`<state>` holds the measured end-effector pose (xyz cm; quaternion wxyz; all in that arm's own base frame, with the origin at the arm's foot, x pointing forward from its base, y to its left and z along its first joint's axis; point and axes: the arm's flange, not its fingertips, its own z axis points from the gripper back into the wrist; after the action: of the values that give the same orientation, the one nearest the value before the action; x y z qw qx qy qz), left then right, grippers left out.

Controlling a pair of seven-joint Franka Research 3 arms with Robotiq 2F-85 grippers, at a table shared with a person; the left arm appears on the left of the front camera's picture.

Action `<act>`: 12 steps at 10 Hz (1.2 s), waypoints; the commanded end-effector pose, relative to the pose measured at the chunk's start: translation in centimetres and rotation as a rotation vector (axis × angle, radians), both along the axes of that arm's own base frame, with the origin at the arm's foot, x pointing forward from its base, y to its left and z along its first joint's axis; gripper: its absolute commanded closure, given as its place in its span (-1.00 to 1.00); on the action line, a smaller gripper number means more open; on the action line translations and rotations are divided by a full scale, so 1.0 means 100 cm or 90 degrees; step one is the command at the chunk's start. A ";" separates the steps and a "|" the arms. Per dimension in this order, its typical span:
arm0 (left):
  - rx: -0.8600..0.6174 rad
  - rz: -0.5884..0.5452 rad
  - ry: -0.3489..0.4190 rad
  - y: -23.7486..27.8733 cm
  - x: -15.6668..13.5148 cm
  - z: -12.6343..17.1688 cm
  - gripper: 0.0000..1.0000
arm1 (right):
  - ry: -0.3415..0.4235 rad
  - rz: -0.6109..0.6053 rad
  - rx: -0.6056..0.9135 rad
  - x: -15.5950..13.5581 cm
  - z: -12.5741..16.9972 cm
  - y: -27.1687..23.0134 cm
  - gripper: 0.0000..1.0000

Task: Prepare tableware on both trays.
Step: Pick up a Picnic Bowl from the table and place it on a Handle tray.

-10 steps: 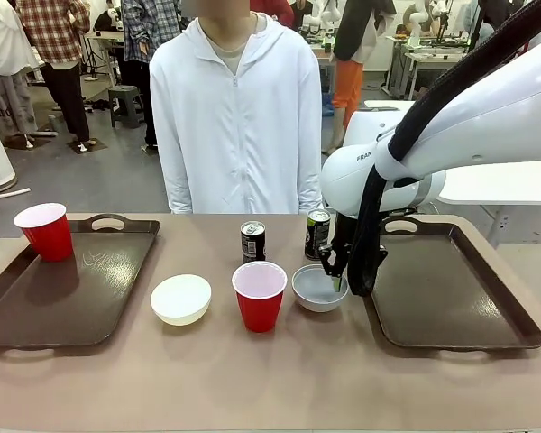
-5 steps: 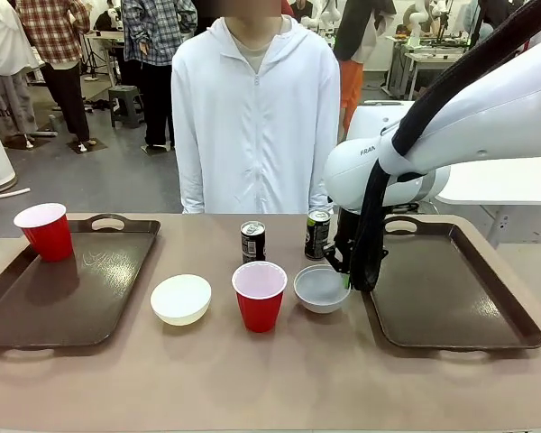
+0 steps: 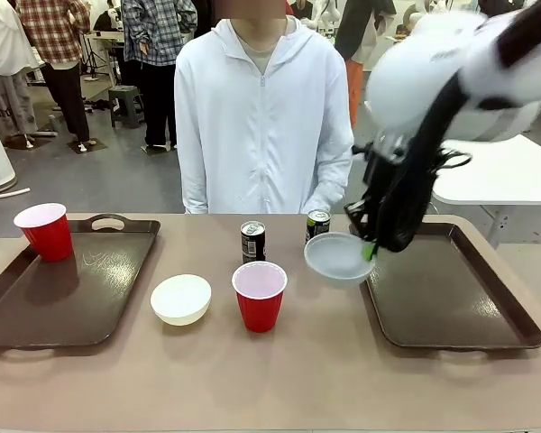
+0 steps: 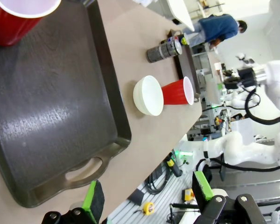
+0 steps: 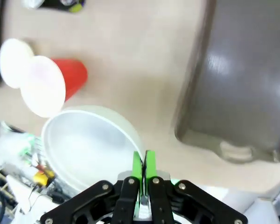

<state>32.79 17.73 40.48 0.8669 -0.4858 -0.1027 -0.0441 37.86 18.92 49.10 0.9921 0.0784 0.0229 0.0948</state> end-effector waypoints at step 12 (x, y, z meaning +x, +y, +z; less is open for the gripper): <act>-0.010 0.003 -0.004 0.002 -0.001 0.002 -1.00 | 0.004 -0.180 0.004 0.062 -0.077 -0.171 1.00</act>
<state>32.78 17.75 40.48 0.8668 -0.4859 -0.1029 -0.0439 42.16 0.45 42.28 0.9961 0.0796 0.0158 -0.0340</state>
